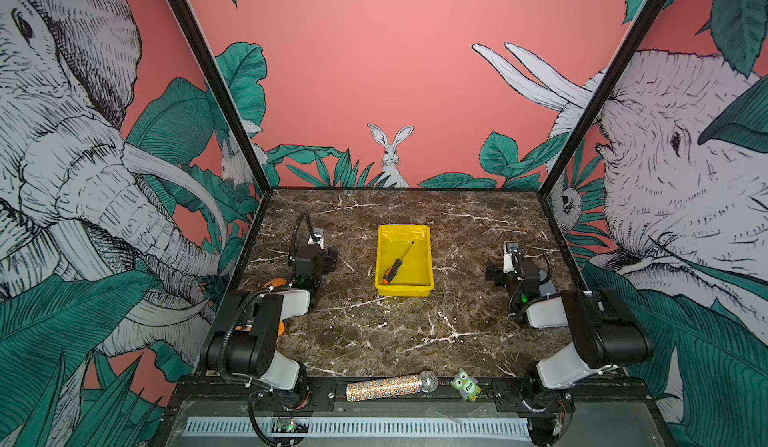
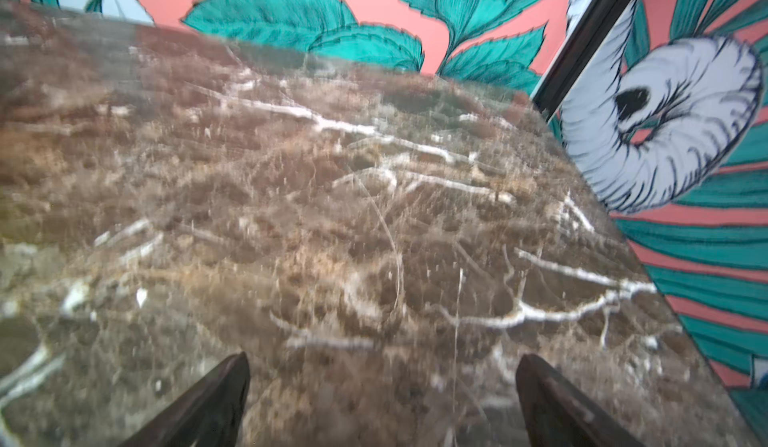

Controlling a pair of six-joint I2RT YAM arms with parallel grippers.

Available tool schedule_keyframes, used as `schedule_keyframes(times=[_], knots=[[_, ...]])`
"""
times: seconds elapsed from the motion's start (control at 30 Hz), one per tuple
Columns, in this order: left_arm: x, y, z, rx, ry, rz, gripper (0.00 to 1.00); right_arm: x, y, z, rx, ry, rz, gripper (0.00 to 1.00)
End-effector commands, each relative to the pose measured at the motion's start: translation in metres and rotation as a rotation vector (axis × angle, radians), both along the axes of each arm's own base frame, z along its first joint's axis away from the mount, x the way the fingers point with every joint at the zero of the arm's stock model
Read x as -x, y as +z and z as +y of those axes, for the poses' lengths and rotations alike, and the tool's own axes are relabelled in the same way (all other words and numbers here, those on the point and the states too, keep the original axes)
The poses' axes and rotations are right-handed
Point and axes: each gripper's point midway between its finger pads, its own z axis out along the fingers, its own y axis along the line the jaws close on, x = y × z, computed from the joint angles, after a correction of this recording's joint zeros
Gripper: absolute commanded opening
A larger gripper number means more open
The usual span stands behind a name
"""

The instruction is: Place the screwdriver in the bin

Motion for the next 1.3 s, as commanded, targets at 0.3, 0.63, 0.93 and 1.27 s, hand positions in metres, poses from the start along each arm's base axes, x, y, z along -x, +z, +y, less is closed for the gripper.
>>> schedule_keyframes(times=[0.3,0.63,0.93,1.27], knots=[[-0.004,-0.001,0.004,0.123,-0.063,-0.041,1.00,-0.010,0.016,-0.012,-0.005,-0.075,-0.039,0.99],[-0.002,-0.005,0.003,0.127,-0.073,-0.059,1.00,-0.009,0.016,-0.012,-0.005,-0.075,-0.040,0.99],[-0.001,-0.005,-0.005,0.127,-0.125,-0.050,1.00,-0.009,0.016,-0.012,-0.006,-0.075,-0.041,0.99],[-0.002,-0.005,-0.001,0.145,-0.110,-0.047,1.00,-0.010,0.017,-0.012,-0.005,-0.075,-0.042,0.99]])
